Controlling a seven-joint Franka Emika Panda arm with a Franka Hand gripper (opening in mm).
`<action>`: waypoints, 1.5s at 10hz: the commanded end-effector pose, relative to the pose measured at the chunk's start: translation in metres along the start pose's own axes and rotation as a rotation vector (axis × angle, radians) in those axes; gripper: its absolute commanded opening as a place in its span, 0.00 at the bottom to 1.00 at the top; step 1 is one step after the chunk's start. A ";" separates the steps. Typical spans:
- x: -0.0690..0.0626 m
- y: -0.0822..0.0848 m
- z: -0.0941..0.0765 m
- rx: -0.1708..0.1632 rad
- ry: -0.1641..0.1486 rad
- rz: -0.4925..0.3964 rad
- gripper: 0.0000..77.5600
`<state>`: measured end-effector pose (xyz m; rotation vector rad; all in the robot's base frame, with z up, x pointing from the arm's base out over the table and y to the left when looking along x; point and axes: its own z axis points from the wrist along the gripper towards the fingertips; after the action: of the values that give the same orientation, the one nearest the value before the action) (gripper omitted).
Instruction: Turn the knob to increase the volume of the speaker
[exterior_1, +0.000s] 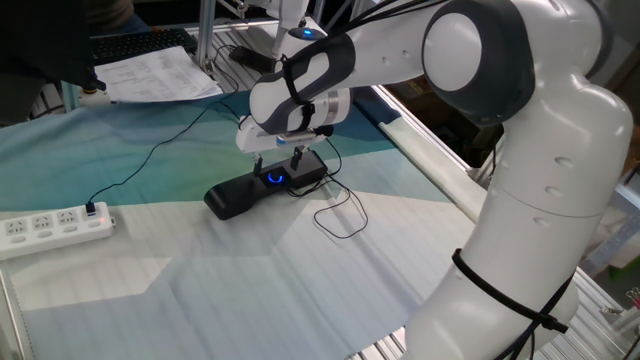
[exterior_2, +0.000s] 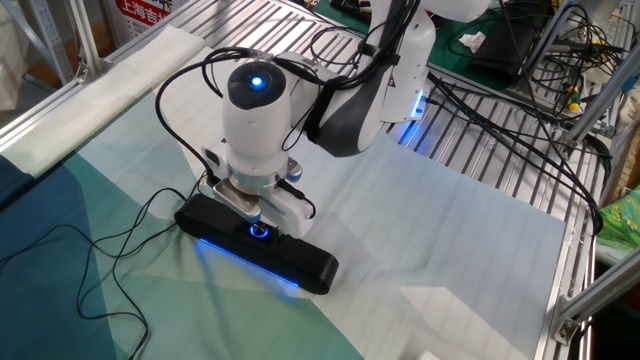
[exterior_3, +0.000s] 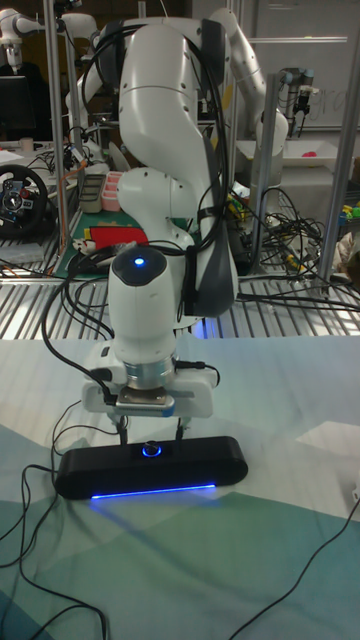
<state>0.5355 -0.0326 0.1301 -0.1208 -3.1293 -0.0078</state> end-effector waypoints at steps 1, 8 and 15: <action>-0.001 0.001 0.000 -0.004 0.000 -0.023 1.00; 0.001 0.000 0.011 -0.009 -0.004 -0.028 1.00; 0.001 0.001 0.011 -0.006 -0.008 -0.031 1.00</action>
<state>0.5335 -0.0313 0.1183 -0.0725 -3.1353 -0.0181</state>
